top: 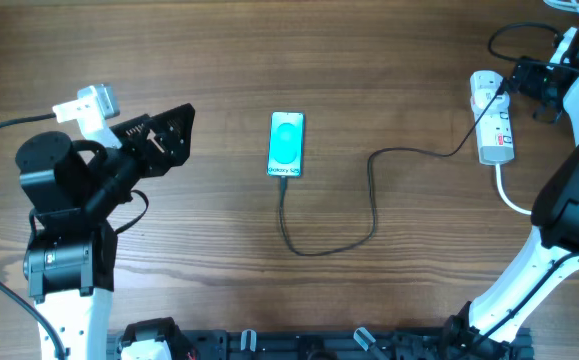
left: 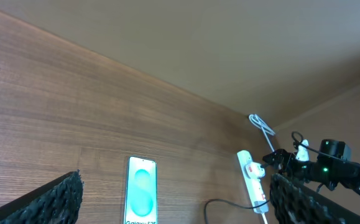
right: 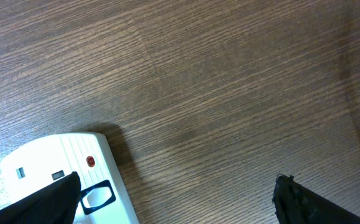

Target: Plug charger to phone and switch on socket

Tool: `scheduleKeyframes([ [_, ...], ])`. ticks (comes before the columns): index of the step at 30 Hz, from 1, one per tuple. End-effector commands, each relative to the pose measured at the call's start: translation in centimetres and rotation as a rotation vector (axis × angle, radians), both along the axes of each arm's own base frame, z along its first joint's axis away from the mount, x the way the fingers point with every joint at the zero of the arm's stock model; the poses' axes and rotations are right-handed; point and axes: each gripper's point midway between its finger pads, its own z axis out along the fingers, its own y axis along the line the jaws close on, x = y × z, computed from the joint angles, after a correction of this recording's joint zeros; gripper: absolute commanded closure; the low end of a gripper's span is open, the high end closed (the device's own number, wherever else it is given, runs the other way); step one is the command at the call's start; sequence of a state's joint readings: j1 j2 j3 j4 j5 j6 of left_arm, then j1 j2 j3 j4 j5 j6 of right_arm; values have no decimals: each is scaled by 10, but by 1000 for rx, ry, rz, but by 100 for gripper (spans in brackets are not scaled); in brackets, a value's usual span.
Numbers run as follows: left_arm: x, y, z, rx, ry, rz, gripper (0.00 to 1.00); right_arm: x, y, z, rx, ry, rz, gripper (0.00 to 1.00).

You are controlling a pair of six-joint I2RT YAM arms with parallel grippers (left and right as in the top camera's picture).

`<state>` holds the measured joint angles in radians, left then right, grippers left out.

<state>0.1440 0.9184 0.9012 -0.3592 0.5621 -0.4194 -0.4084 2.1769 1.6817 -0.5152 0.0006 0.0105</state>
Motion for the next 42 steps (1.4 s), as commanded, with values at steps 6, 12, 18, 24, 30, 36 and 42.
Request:
scheduleKeyframes([
  [6,-18,14,-82,39,245,88,0,7,4,9,11,-30,2,0],
  [12,-6,9,-75,66,-175,62,0,7,4,9,12,-31,1,0],
  [18,-30,10,-66,94,-387,90,0,7,4,9,12,-30,1,0],
  [24,-53,14,-85,108,-445,140,0,7,4,9,12,-30,2,0],
  [30,-64,23,-108,117,-426,205,0,7,4,9,12,-30,2,0],
  [36,-73,59,-149,164,-253,416,0,7,4,9,12,-31,2,1],
  [42,-74,50,-141,349,-331,356,0,7,4,9,12,-30,2,0],
])
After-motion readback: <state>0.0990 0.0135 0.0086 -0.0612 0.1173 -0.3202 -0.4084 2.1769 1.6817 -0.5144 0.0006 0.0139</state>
